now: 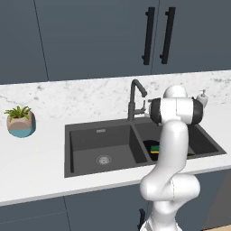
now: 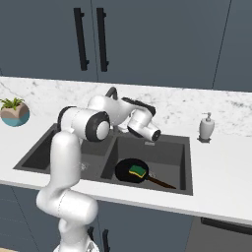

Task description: Pick the pan and sponge and place them into the sink. Then turn on the water.

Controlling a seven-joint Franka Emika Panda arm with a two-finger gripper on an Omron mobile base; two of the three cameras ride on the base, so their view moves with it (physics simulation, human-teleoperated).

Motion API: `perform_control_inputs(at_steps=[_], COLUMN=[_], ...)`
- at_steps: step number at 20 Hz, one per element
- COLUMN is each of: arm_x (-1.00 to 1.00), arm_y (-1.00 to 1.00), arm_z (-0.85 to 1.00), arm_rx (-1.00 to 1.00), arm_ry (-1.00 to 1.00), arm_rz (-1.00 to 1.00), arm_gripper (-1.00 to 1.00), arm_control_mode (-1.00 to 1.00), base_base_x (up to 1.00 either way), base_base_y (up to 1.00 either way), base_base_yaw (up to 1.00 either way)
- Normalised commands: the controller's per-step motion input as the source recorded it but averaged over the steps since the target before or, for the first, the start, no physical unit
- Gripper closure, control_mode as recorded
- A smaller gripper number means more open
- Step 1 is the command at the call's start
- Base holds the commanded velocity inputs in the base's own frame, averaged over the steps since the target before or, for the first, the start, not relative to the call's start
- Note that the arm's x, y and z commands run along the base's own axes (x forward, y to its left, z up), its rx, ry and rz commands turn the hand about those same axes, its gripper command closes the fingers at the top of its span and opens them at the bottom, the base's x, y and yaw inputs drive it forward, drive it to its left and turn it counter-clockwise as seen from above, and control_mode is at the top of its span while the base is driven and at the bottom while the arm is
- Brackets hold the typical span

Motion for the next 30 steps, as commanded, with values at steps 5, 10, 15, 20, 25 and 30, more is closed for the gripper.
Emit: perform_control_inputs(at_steps=[5,10,15,20,25,30], arm_x=[0.35,0.37,0.29,0.29,0.28,0.29], arm_y=[0.07,0.00,0.00,0.00,0.00,0.00], arm_z=[-0.07,-0.28,-0.31,-0.19,-0.09,-0.10], arm_rx=[-0.01,-0.03,-0.01,0.00,0.00,0.00], arm_ry=[0.00,0.00,0.00,0.00,0.00,0.00], arm_rz=[-0.03,-0.01,0.00,-0.01,-0.01,-0.01], arm_gripper=[-1.00,-1.00,-1.00,-1.00,-1.00,1.00], arm_control_mode=[-1.00,-1.00,-1.00,-1.00,-1.00,-1.00], base_base_x=[0.00,0.00,0.00,0.00,0.00,0.00], base_base_y=[0.00,0.00,0.00,0.00,0.00,0.00], base_base_yaw=[0.00,0.00,0.00,0.00,0.00,0.00])
